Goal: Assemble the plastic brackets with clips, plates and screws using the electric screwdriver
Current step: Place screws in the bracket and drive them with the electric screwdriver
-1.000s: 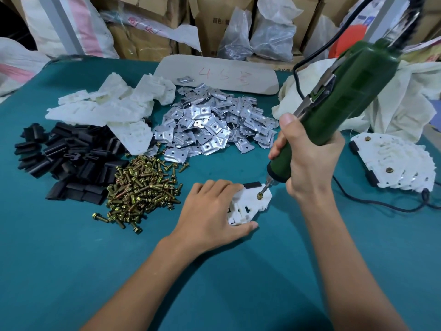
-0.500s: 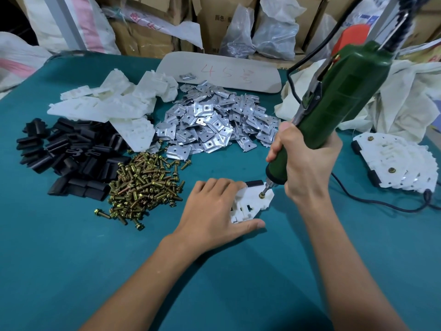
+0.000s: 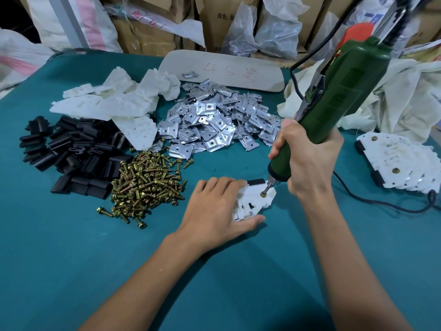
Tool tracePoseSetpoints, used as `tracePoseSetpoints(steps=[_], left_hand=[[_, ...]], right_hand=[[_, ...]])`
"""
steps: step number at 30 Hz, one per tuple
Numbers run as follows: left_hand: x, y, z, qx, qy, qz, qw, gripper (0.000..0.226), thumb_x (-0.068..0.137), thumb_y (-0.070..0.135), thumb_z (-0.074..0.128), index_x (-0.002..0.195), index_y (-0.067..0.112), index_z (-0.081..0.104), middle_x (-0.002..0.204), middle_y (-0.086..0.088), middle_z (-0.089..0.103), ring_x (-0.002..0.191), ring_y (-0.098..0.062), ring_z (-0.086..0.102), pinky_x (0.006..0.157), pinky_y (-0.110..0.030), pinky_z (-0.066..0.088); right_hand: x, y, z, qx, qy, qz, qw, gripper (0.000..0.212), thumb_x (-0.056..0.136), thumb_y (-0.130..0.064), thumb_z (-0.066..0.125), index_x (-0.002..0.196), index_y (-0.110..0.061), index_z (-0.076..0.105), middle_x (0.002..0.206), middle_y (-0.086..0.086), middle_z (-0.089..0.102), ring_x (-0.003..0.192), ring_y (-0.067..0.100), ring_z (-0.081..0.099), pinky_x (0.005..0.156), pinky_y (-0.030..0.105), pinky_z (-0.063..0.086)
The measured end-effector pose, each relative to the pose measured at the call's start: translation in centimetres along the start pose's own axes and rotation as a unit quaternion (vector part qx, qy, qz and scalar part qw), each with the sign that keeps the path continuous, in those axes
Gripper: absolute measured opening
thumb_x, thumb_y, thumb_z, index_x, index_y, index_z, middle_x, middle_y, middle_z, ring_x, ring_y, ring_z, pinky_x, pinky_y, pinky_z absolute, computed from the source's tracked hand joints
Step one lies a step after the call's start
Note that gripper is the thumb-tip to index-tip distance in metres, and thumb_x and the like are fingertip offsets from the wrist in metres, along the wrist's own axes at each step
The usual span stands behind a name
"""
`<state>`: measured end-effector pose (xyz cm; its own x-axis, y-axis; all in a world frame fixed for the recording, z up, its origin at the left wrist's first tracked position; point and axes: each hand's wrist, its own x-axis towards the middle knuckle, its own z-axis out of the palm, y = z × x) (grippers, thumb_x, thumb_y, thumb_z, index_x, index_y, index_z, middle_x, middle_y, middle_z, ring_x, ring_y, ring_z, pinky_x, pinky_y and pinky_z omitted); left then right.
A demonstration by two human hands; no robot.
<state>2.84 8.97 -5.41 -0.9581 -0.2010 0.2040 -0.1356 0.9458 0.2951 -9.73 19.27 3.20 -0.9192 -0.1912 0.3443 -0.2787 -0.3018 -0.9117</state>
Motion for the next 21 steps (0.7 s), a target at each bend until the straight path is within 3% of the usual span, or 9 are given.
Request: tracePoseSetpoints(steps=[4, 7, 8, 10, 12, 14, 18, 21], left_hand=[[-0.2, -0.5, -0.2, -0.020, 0.009, 0.045, 0.999, 0.080, 0.081, 0.083, 0.041, 0.135, 0.026, 0.056, 0.121, 0.011, 0.061, 0.107, -0.015, 0.052, 0.090, -0.028, 0.029], [0.0, -0.6, -0.3, -0.013, 0.005, 0.060, 0.998, 0.082, 0.080, 0.085, 0.042, 0.134, 0.026, 0.056, 0.121, 0.011, 0.060, 0.106, -0.014, 0.052, 0.088, -0.027, 0.027], [0.1, -0.6, -0.4, -0.016, -0.001, 0.055, 0.998, 0.083, 0.079, 0.087, 0.040, 0.134, 0.027, 0.056, 0.122, 0.012, 0.060, 0.106, -0.013, 0.051, 0.088, -0.027, 0.027], [0.1, -0.6, -0.4, -0.027, -0.001, 0.051, 0.998, 0.083, 0.079, 0.088, 0.038, 0.133, 0.028, 0.056, 0.122, 0.012, 0.060, 0.107, -0.013, 0.052, 0.089, -0.026, 0.026], [0.0, -0.5, -0.3, -0.033, -0.001, 0.047, 0.998, 0.083, 0.079, 0.089, 0.036, 0.134, 0.029, 0.055, 0.121, 0.013, 0.060, 0.107, -0.012, 0.052, 0.089, -0.025, 0.026], [0.0, -0.5, -0.2, -0.038, -0.005, 0.035, 0.999, 0.086, 0.078, 0.092, 0.032, 0.135, 0.031, 0.054, 0.123, 0.015, 0.059, 0.108, -0.010, 0.051, 0.090, -0.025, 0.026], [0.0, -0.6, -0.2, -0.043, -0.011, 0.019, 0.999, 0.089, 0.076, 0.096, 0.030, 0.135, 0.034, 0.053, 0.125, 0.018, 0.058, 0.112, -0.008, 0.049, 0.095, -0.027, 0.032], [0.0, -0.5, -0.2, -0.056, -0.013, 0.016, 0.998, 0.087, 0.075, 0.097, 0.031, 0.133, 0.036, 0.052, 0.125, 0.019, 0.057, 0.113, -0.007, 0.049, 0.098, -0.031, 0.036]], right_hand=[[1.1, -0.2, -1.1, 0.060, -0.127, 0.074, 0.987, 0.020, 0.074, -0.023, 0.072, 0.064, -0.015, 0.057, 0.051, 0.003, 0.050, 0.039, 0.022, 0.045, 0.049, 0.031, 0.043], [2.6, -0.4, -2.1, 0.187, -0.267, 0.220, 0.920, 0.036, 0.062, -0.032, 0.090, 0.074, -0.019, 0.058, 0.052, -0.001, 0.048, 0.039, 0.014, 0.045, 0.046, 0.024, 0.045], [2.7, -0.3, -2.2, 0.222, -0.285, 0.255, 0.897, 0.049, 0.057, -0.040, 0.095, 0.079, -0.018, 0.057, 0.053, -0.003, 0.047, 0.040, 0.012, 0.045, 0.046, 0.022, 0.045], [2.7, 0.4, -2.6, 0.242, -0.252, 0.290, 0.891, 0.062, 0.054, -0.054, 0.095, 0.085, -0.017, 0.054, 0.056, -0.005, 0.045, 0.042, 0.009, 0.044, 0.045, 0.021, 0.044], [2.5, 0.9, -3.4, 0.214, -0.196, 0.309, 0.906, 0.052, 0.070, -0.059, 0.081, 0.088, -0.018, 0.055, 0.061, -0.005, 0.047, 0.046, 0.009, 0.045, 0.047, 0.023, 0.045], [2.1, 0.6, -4.6, 0.175, -0.160, 0.326, 0.915, 0.039, 0.082, -0.052, 0.070, 0.093, -0.017, 0.057, 0.071, -0.001, 0.055, 0.053, 0.012, 0.052, 0.050, 0.026, 0.049], [0.3, -0.9, -7.2, -0.056, -0.131, 0.377, 0.915, 0.053, 0.071, -0.053, 0.085, 0.102, -0.014, 0.068, 0.085, 0.006, 0.053, 0.065, 0.021, 0.061, 0.053, 0.033, 0.058], [-2.3, -1.0, -8.6, -0.190, -0.126, 0.338, 0.913, 0.038, 0.082, -0.052, 0.076, 0.102, -0.021, 0.068, 0.086, 0.001, 0.050, 0.071, 0.021, 0.062, 0.059, 0.031, 0.058]])
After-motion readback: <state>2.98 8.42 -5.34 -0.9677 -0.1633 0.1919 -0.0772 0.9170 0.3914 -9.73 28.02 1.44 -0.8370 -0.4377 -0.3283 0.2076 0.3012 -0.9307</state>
